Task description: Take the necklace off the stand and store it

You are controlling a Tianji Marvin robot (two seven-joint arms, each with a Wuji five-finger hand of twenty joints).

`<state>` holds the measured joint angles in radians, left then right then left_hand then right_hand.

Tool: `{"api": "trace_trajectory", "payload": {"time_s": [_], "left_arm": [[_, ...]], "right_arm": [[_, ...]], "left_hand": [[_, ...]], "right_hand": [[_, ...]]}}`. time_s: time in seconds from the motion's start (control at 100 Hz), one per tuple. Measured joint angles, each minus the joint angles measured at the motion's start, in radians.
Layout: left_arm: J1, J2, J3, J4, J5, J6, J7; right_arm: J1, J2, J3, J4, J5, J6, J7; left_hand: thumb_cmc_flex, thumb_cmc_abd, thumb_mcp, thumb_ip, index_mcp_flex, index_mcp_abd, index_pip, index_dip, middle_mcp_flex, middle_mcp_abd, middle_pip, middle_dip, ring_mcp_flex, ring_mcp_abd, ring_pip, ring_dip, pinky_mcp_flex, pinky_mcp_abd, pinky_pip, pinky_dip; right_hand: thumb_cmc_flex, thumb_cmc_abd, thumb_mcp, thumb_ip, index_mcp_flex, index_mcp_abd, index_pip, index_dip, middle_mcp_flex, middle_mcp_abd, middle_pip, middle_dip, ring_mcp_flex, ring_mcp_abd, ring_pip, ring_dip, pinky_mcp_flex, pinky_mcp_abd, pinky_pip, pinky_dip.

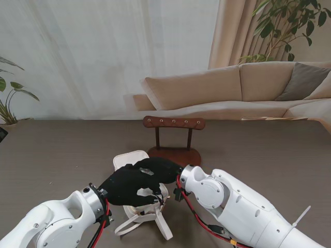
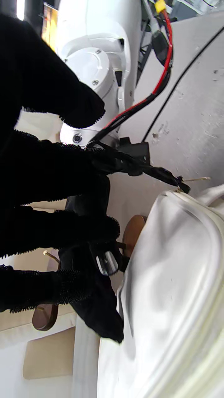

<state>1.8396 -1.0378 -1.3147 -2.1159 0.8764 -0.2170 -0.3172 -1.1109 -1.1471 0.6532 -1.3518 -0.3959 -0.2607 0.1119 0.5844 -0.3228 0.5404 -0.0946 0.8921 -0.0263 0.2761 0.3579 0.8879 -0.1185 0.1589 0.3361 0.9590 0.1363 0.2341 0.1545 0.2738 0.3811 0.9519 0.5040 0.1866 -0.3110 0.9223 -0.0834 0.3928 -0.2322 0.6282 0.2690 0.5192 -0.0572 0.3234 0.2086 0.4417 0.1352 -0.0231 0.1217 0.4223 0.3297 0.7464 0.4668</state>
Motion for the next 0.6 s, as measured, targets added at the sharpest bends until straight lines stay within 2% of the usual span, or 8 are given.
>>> {"api": "trace_trajectory", "payload": {"time_s": [0.1, 0.32, 0.35, 0.41, 0.43, 0.46, 0.47, 0.6], "left_arm": [[0.005, 0.006, -0.011, -0.009, 0.010, 0.003, -0.022], [0.030, 0.008, -0.026, -0.007, 0.014, 0.004, 0.004], [0.036, 0.008, -0.032, -0.008, 0.017, 0.003, 0.005], [0.049, 0.008, -0.050, -0.011, 0.022, 0.001, 0.000], [0.053, 0.008, -0.057, -0.014, 0.022, 0.001, -0.005], [0.058, 0.008, -0.067, -0.018, 0.024, 0.000, -0.017], [0.060, 0.008, -0.071, -0.020, 0.024, -0.001, -0.022], [0.071, 0.011, -0.096, -0.039, 0.032, -0.008, -0.046]], "right_arm": [[0.004, 0.002, -0.003, 0.004, 0.008, 0.001, 0.000], [0.006, 0.002, 0.002, 0.007, 0.014, 0.003, -0.001], [0.006, 0.002, 0.003, 0.007, 0.015, 0.003, 0.000], [0.005, 0.004, 0.008, 0.004, 0.016, 0.002, 0.004], [0.004, 0.005, 0.010, 0.003, 0.016, 0.002, 0.006], [0.003, 0.007, 0.013, 0.000, 0.017, 0.002, 0.010], [0.002, 0.007, 0.014, -0.001, 0.018, 0.002, 0.011], [-0.002, 0.014, 0.018, -0.016, 0.017, 0.003, 0.024]], "left_hand": [[-0.016, 0.000, -0.012, -0.001, -0.014, 0.010, -0.018, -0.026, -0.013, 0.011, 0.002, 0.017, -0.056, 0.013, 0.003, 0.007, -0.038, 0.004, -0.051, 0.000], [-0.044, -0.005, -0.060, 0.005, -0.102, 0.024, -0.075, -0.074, -0.082, 0.017, 0.003, 0.012, -0.159, 0.013, 0.024, 0.017, -0.107, 0.004, -0.174, 0.001], [-0.049, -0.025, -0.071, 0.006, -0.123, 0.079, -0.097, -0.087, -0.082, 0.080, 0.009, 0.011, -0.173, 0.013, 0.026, 0.017, -0.113, 0.004, -0.198, 0.001], [-0.055, -0.051, -0.089, 0.007, -0.159, 0.135, -0.121, -0.107, -0.094, 0.140, 0.010, 0.000, -0.210, 0.018, 0.026, 0.018, -0.127, 0.004, -0.238, 0.001], [-0.055, -0.070, -0.090, 0.007, -0.173, 0.157, -0.134, -0.113, -0.096, 0.161, 0.012, 0.000, -0.225, 0.040, 0.024, 0.018, -0.129, 0.004, -0.256, 0.001], [-0.055, -0.086, -0.090, 0.007, -0.181, 0.170, -0.139, -0.122, -0.096, 0.166, 0.025, 0.000, -0.313, 0.129, -0.103, -0.031, -0.136, 0.004, -0.272, 0.001], [-0.055, -0.093, -0.090, 0.007, -0.185, 0.170, -0.140, -0.124, -0.096, 0.166, 0.025, 0.000, -0.336, 0.138, -0.115, -0.041, -0.139, 0.004, -0.279, 0.001], [-0.056, -0.113, -0.088, 0.007, -0.194, 0.173, -0.141, -0.133, -0.096, 0.164, 0.029, 0.000, -0.397, 0.150, -0.183, -0.052, -0.152, 0.004, -0.339, 0.001]], "right_hand": [[0.000, 0.009, 0.004, 0.005, 0.000, 0.000, -0.011, 0.000, 0.000, 0.000, 0.000, 0.000, 0.000, 0.000, 0.000, 0.000, 0.000, 0.000, -0.001, 0.000], [0.000, 0.049, -0.033, 0.026, -0.065, -0.001, -0.065, 0.001, -0.007, 0.016, 0.011, 0.001, 0.011, 0.000, 0.027, 0.012, 0.000, 0.000, -0.025, 0.003], [0.000, 0.051, -0.045, 0.037, -0.073, 0.000, -0.079, -0.003, -0.011, 0.024, 0.011, 0.001, 0.011, 0.000, 0.030, 0.012, 0.001, 0.000, -0.030, 0.005], [-0.001, 0.062, -0.050, 0.046, -0.083, 0.008, -0.082, -0.011, -0.023, 0.041, 0.008, 0.001, 0.011, 0.000, 0.041, 0.013, 0.001, 0.000, -0.035, 0.009], [-0.002, 0.062, -0.065, 0.047, -0.084, 0.012, -0.085, -0.011, -0.027, 0.047, 0.008, 0.001, 0.011, 0.000, 0.044, 0.015, 0.001, 0.000, -0.040, 0.025], [-0.033, 0.061, -0.096, 0.046, -0.111, 0.024, -0.096, -0.013, -0.047, 0.064, 0.007, 0.004, 0.011, 0.000, 0.046, 0.015, 0.001, 0.000, -0.048, 0.026], [-0.039, 0.061, -0.096, 0.046, -0.116, 0.027, -0.095, -0.009, -0.047, 0.066, 0.004, 0.004, 0.011, 0.000, 0.046, 0.015, 0.001, 0.000, -0.051, 0.026], [-0.078, 0.061, -0.089, 0.046, -0.171, 0.119, -0.115, -0.028, -0.098, 0.092, -0.005, 0.004, 0.010, 0.016, 0.046, 0.015, 0.001, 0.000, -0.101, 0.028]]}}
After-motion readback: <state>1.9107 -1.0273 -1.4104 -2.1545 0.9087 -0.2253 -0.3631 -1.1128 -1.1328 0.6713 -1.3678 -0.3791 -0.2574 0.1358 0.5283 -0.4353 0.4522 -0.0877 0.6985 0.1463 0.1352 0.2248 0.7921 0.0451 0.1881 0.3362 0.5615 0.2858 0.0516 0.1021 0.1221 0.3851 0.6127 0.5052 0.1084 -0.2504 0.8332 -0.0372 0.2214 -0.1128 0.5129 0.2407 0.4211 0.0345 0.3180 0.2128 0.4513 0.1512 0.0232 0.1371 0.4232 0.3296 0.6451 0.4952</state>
